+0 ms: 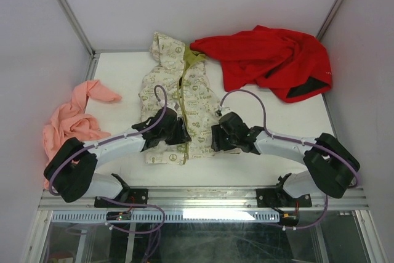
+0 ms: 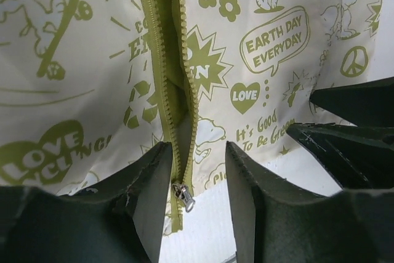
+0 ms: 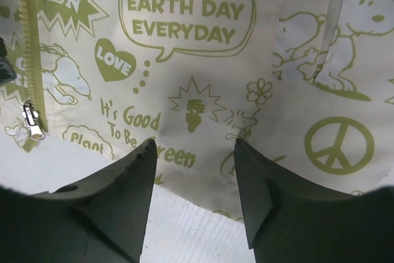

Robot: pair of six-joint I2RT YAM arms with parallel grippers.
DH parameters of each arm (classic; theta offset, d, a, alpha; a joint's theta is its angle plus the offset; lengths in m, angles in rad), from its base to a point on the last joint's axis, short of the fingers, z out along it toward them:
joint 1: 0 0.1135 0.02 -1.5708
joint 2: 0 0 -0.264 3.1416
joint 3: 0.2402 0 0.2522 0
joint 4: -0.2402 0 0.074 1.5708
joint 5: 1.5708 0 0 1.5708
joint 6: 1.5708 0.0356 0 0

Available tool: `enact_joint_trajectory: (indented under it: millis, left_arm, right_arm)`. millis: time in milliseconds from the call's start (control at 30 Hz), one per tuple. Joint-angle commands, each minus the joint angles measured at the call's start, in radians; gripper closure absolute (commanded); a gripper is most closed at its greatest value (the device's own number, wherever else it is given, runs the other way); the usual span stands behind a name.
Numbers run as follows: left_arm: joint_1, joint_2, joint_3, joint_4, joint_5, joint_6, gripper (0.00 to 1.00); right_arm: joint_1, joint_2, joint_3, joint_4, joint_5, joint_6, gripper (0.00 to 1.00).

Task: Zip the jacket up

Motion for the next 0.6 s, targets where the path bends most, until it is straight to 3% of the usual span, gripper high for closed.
enact_joint_trajectory:
  millis: [0, 567]
  left_arm:
    - [-0.009, 0.051, 0.058, 0.078, 0.032, 0.052, 0.6]
    - [-0.008, 0.138, -0.004, 0.148, 0.174, 0.036, 0.75]
  right_arm:
    - [-0.011, -0.027, -0.008, 0.076, 0.03, 0.009, 0.44]
    - [-0.064, -0.007, -0.038, 0.123, 0.028, 0.02, 0.44]
